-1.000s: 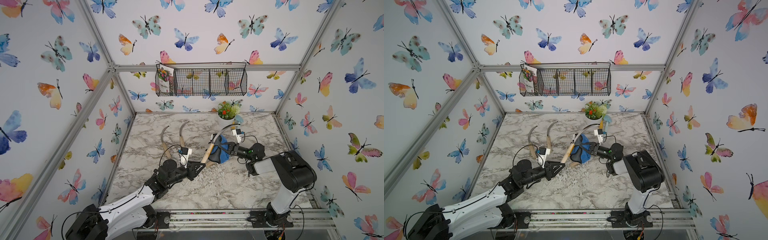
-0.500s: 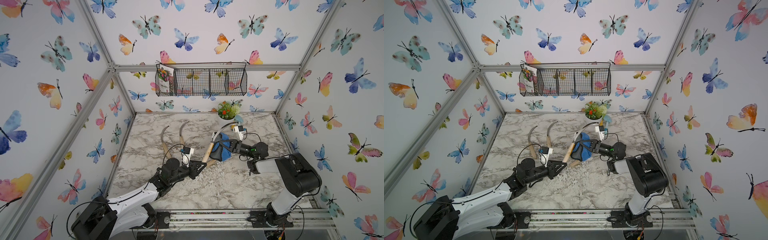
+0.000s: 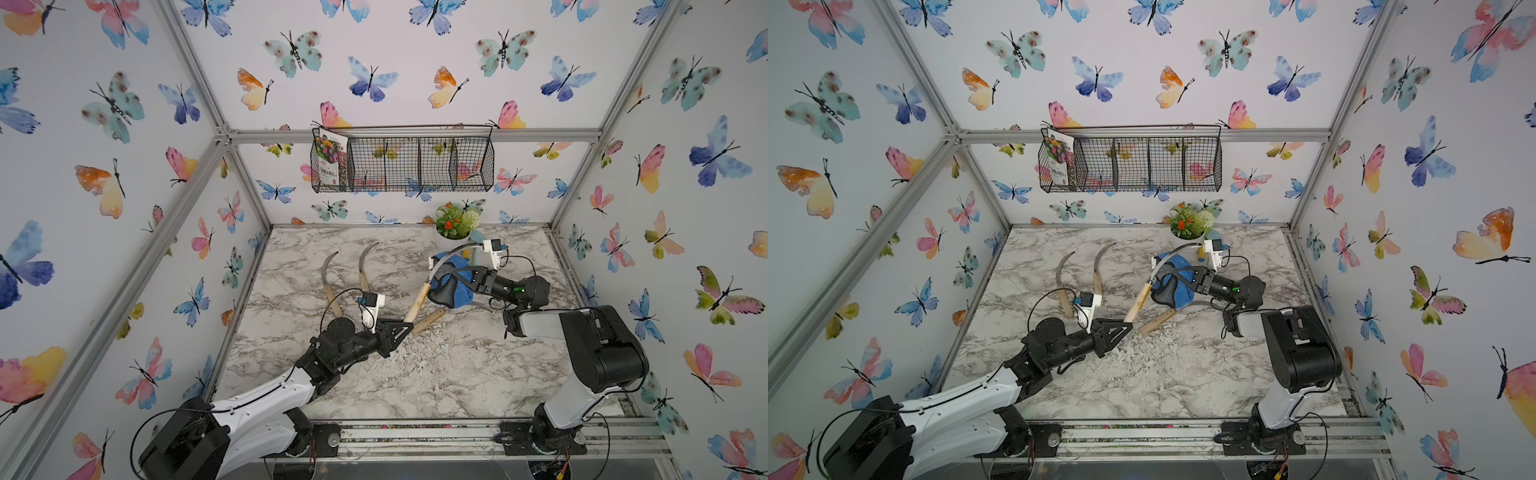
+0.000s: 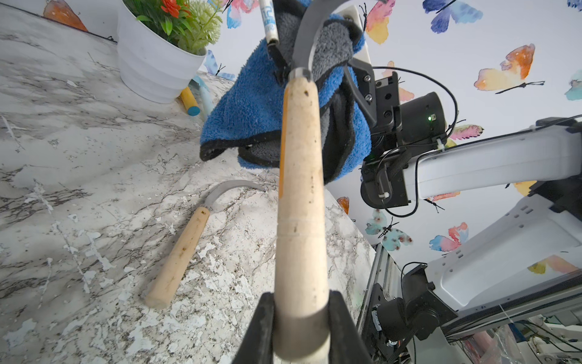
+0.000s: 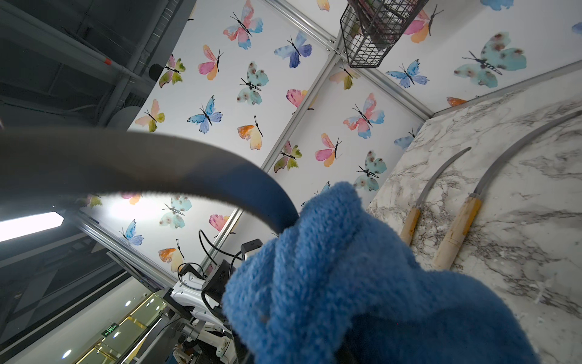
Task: Wipe small sickles with rags
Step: Wipe the small sickle.
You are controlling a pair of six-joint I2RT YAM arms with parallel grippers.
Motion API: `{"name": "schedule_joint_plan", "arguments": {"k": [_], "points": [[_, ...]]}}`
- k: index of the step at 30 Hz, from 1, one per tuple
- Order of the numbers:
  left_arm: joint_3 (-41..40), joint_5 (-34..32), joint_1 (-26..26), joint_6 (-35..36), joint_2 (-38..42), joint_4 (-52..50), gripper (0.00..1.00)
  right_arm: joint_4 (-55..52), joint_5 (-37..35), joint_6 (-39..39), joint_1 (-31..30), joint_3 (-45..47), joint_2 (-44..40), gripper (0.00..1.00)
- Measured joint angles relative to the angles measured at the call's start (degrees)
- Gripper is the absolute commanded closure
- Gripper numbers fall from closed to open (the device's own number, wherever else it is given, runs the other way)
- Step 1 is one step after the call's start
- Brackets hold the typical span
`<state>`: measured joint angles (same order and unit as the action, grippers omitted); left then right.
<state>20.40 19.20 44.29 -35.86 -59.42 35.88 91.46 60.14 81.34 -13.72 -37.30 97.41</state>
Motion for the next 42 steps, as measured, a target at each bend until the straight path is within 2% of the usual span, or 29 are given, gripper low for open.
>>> {"name": "schedule_joint_plan", "arguments": {"k": [4,12,18,32,42], "points": [[2.7,1.0,-0.1,-0.5,-2.2,-0.8,1.0,0.7,-0.9,-0.6,-1.2,0.3,0.8,0.98],[8.7,3.7,-1.7,-1.1,-6.3,-1.9,1.0,0.5,-2.8,-3.0,-7.8,1.1,5.2,0.98],[9.0,5.1,-1.9,-1.4,-8.0,-1.4,1.0,0.6,-3.0,-3.3,-7.5,0.9,5.2,0.98],[3.9,5.7,-1.9,-1.6,-8.1,2.0,1.0,0.3,-3.1,2.7,-0.8,-7.0,7.3,0.98],[0.7,5.5,-1.9,-1.6,-8.4,2.9,1.0,0.3,-3.6,7.8,6.4,-8.8,4.9,0.98]]}}
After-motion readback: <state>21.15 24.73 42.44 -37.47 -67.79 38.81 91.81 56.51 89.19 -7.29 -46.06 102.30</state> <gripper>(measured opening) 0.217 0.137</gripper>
